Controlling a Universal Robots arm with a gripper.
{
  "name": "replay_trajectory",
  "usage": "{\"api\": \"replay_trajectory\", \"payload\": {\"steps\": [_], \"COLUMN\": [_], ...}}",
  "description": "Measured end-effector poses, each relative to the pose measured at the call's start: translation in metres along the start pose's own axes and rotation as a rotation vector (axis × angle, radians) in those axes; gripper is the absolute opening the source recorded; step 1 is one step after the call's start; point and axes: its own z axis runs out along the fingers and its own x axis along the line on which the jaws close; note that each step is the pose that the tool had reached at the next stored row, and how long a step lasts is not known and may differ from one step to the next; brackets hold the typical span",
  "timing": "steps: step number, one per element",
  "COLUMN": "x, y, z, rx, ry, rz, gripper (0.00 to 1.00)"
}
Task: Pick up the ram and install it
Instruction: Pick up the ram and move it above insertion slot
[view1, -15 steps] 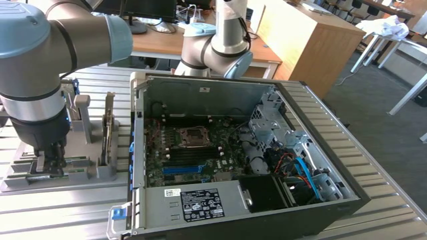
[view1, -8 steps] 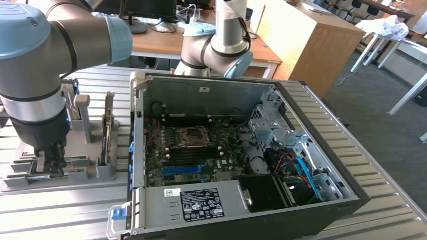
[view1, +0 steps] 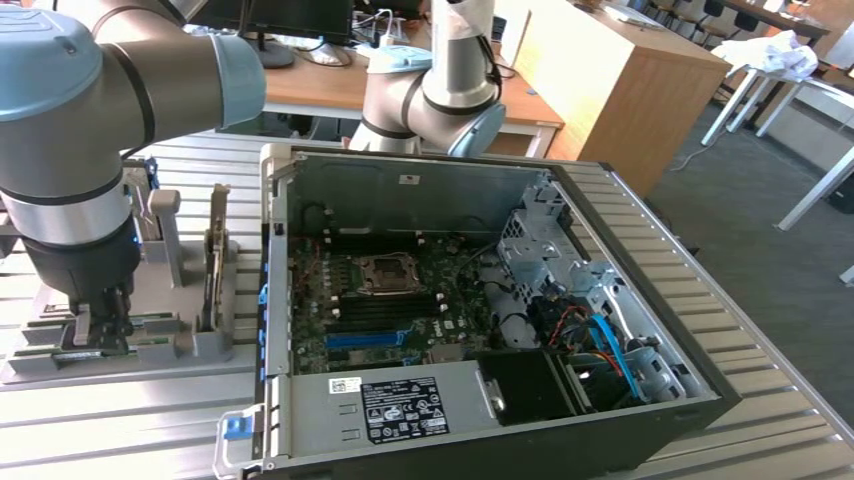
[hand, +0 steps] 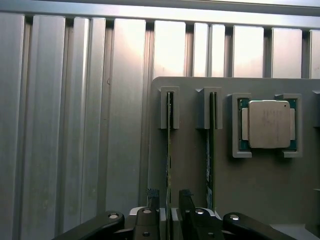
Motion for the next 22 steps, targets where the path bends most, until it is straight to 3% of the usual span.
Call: {"api": "replay_trajectory", "payload": {"steps": [10,11,22], "x": [0.0000,0.0000,0.0015], "y": [0.0000,0.0000,0.0000], "z": [0.0000,0.0000,0.0000], "rx": [-0.0001,-0.0001,0.0000], "ry": [0.0000,0.0000,0.0000], "rz": [0.000,0.000,0.000], "gripper": [0.28,0.21,0.21]}}
